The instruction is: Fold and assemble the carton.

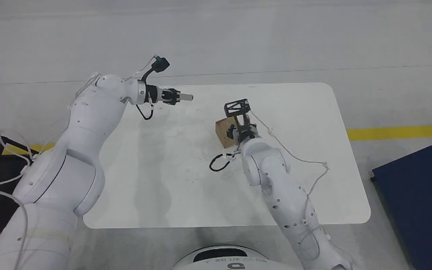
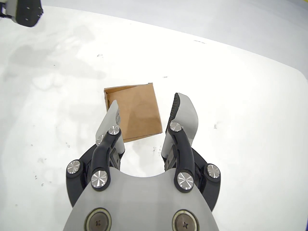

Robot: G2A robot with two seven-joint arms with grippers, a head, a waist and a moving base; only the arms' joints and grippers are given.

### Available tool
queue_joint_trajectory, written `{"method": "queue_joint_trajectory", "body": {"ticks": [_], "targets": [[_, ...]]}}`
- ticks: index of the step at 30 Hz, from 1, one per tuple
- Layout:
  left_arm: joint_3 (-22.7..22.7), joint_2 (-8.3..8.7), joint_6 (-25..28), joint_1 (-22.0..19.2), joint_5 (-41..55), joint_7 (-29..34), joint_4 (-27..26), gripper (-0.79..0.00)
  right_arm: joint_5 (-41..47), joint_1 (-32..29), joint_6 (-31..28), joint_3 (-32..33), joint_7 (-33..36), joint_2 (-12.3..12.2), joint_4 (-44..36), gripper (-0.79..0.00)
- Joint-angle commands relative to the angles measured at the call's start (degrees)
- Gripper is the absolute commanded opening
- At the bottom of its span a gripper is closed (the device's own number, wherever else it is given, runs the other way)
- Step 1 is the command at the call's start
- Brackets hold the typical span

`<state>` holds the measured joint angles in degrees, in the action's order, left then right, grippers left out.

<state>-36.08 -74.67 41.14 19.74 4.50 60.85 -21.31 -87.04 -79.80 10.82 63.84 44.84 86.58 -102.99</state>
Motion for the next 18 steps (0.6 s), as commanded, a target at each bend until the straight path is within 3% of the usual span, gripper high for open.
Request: {"method": "queue_joint_trajectory", "body": {"ticks": [1,2,3,7,11,18], "targets": [[0.39,0.08,-0.90,0.39,-1.80,-0.33,-3.05,0.000,3.07,-2.05,-2.39,0.88,-3.40,-0.22,-1.60,-0.465],[0.45,0.09,-1.23,0.76,-2.10,-0.37,-4.69,0.000,4.93,-3.35,-4.57,1.28,-5.68,-0.38,-2.43,-0.554],[0.52,0.10,-1.70,1.10,-2.40,-0.34,-6.22,0.000,6.34,-4.57,-6.78,1.77,-7.72,-0.58,-2.82,-0.785],[0.87,-0.12,-4.46,2.27,-3.15,-0.34,-11.35,0.000,5.21,-6.23,-7.98,2.94,-11.95,-1.03,-1.11,-0.785],[0.19,-0.90,-5.58,4.16,1.83,-0.71,-15.11,0.000,3.53,-4.27,-6.47,2.19,-11.75,-0.93,2.44,-0.785],[-0.44,-2.94,-8.62,6.07,10.93,-0.39,-14.34,0.000,4.01,-3.03,-7.56,1.52,-12.55,-0.97,4.17,-0.785]]}}
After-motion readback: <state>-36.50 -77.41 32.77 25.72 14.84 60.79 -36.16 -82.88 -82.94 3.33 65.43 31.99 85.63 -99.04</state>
